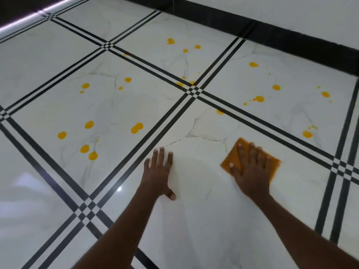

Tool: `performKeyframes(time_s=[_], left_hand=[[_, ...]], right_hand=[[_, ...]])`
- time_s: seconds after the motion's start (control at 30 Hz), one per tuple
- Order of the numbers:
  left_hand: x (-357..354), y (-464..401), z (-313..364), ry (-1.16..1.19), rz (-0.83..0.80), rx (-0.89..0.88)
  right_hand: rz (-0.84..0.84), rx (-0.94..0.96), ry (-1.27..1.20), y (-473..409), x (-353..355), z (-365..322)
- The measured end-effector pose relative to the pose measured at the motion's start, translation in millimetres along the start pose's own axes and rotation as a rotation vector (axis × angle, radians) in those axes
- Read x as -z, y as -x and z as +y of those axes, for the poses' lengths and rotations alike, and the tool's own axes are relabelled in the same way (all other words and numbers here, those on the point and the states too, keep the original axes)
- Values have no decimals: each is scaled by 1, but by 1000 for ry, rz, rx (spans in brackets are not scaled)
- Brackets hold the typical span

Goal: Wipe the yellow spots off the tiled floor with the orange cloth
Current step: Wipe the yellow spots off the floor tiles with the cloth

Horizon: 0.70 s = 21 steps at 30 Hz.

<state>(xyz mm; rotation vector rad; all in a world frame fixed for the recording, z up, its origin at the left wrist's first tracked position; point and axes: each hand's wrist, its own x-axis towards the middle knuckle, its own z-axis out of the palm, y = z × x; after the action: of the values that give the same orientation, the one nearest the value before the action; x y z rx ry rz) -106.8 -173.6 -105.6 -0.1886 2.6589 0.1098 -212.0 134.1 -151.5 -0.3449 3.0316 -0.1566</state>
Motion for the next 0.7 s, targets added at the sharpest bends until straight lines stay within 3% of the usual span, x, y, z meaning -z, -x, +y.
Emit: performKeyframes(time_s=[0.07,0.1,0.23,0.33,0.47,0.6,0.7], left_hand=[[-5,-2,-1,3,17,-2],[-6,-2,-3,7,22,-2],[-7,-1,-4,48,37,11],[-2,2,6,31,25,64],[4,6,10,6,-2,73],[5,6,12,-5,-54,66],[9,2,14,-5,-69,77]], right_hand=[[27,-116,-74,-36,1,-28],[17,-80,-98,-52,0,-56],[-70,369,12,-91,-7,-140],[-182,525,77,-126,11,-108],[-164,340,97,-160,21,-18],[-173,533,157,-91,14,32],[-156,641,100,-37,12,0]])
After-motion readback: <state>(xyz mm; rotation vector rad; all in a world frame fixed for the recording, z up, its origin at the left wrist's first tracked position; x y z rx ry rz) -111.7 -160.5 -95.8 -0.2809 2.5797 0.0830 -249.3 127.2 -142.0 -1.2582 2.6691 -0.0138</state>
